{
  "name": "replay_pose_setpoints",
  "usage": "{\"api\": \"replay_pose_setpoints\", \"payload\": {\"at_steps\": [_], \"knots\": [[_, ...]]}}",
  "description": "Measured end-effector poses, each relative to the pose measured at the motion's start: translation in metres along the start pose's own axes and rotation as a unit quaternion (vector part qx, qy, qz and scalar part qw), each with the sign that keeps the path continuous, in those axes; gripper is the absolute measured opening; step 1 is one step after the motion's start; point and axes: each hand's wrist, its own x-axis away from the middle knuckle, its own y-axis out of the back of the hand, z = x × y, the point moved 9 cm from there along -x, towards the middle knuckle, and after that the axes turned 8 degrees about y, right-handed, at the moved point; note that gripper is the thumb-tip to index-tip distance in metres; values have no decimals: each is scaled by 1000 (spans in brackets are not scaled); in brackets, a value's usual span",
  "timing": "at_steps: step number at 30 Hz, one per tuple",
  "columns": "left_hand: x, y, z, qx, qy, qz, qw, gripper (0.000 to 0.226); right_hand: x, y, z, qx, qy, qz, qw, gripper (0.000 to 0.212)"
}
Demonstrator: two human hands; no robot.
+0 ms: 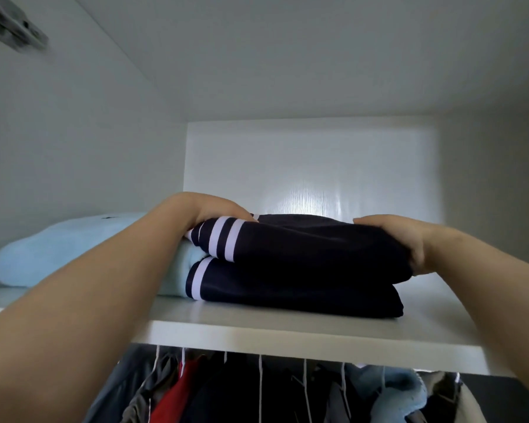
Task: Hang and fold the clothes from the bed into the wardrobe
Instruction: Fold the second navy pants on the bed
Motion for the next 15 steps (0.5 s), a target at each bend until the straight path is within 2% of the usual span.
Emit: {"api": "replay_pose_setpoints", "payload": {"at_steps": [3, 4, 7, 9, 11, 13, 15], "knots": [[-2, 5, -15, -40, -73, -44, 996, 28, -3, -4, 8, 10, 39, 3, 999, 15], [-1, 9, -19, -39, -100, -73, 992, 24, -6, -1, 14, 1, 72, -18, 997, 23], [1, 24, -22, 27, -158, -134, 978, 38, -7, 4, 42, -4, 204, -69, 977, 37], [3, 27, -20, 41, -166, -149, 974, 40, -8, 5, 49, 8, 237, -83, 968, 37], [-1, 22, -19, -4, -137, -145, 980, 33, -11, 4, 38, 24, 184, -65, 981, 28], [-5, 15, -17, -73, -98, -133, 983, 24, -12, -3, 17, 133, 98, -27, 986, 12], [-8, 14, -15, -95, -83, -127, 984, 21, -11, -4, 13, 266, 77, -27, 961, 10]]}}
